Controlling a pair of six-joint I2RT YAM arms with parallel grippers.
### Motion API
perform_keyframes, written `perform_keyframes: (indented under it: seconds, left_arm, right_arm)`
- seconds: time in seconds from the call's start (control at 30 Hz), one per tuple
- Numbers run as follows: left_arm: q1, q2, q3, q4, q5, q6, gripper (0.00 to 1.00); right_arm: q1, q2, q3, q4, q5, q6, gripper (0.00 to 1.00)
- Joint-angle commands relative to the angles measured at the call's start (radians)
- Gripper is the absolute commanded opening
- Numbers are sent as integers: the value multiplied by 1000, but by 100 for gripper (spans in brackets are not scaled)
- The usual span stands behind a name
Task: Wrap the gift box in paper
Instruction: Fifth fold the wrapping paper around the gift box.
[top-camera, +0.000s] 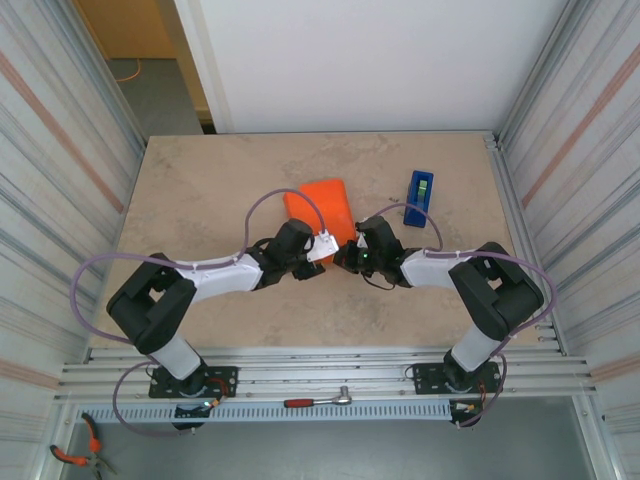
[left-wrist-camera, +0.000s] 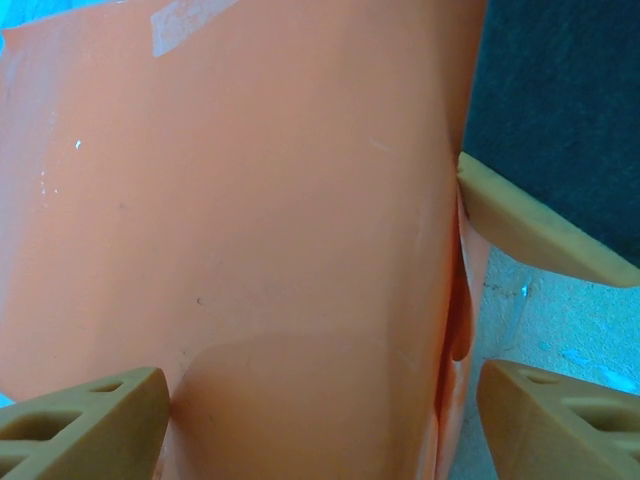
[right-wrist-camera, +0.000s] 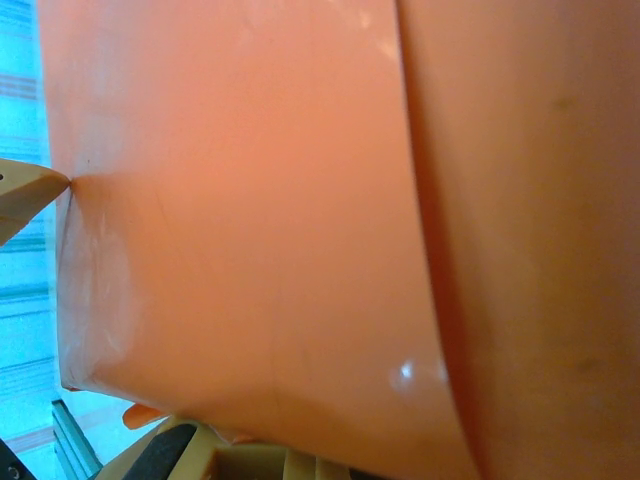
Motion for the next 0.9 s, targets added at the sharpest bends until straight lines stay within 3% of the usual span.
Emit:
perform_keyframes:
  seconds: [0.0,0.87]
  left_arm:
    - [-12,-49,-22,33,4,-4,82]
    - [-58,-51,-57,100,-23,22,87]
  right_arm:
    - [0,17,30,8,-4,22,0]
    - [-6,25,36,12,-2,32,0]
